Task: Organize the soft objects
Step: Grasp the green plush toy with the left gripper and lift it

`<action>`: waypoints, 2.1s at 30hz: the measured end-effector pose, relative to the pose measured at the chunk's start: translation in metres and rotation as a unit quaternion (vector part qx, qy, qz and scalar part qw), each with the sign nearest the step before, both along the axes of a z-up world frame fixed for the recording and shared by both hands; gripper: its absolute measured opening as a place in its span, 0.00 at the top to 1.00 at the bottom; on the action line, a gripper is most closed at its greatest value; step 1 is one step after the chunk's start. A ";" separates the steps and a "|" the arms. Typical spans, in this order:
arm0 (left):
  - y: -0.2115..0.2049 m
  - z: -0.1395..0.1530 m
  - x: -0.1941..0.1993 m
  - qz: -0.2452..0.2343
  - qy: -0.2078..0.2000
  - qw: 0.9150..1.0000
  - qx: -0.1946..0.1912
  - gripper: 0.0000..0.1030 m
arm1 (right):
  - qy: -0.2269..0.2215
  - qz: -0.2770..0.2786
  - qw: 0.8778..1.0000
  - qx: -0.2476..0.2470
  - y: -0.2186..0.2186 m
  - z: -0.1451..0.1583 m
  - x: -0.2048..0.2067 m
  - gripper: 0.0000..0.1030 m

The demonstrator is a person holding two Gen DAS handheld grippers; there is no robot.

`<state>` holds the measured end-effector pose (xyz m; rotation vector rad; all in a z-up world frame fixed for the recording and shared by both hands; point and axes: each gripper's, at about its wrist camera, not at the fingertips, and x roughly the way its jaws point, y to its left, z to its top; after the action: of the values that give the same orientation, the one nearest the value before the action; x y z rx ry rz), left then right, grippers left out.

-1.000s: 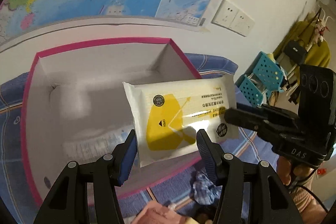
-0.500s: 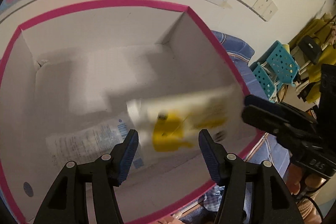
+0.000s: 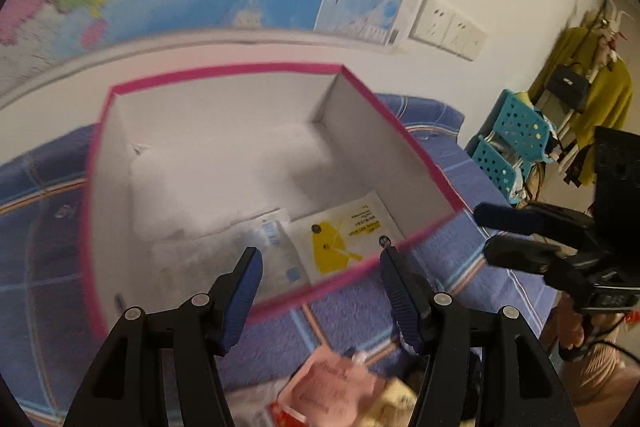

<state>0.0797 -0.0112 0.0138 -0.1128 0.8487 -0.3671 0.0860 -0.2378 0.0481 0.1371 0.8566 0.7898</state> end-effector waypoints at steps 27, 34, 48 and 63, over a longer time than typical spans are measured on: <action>0.103 -0.070 -0.144 0.110 0.064 0.991 -0.038 0.39 | 0.094 0.210 0.972 -0.045 0.137 -0.075 -0.100 0.44; 0.105 -0.078 -0.162 0.087 0.077 0.992 -0.057 0.39 | 0.091 0.208 0.973 -0.047 0.144 -0.080 -0.100 0.44; 0.073 -0.064 -0.159 0.026 0.057 0.997 -0.041 0.39 | 0.073 0.193 0.978 -0.029 0.130 -0.063 -0.099 0.48; 0.068 0.003 -0.122 0.017 -0.042 0.999 -0.011 0.39 | -0.020 0.159 0.987 -0.001 0.110 0.002 -0.072 0.48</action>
<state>-0.0425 0.0568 0.0167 -0.1317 0.7592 -0.3464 0.0145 -0.1281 0.0500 -0.0196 0.8533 1.0867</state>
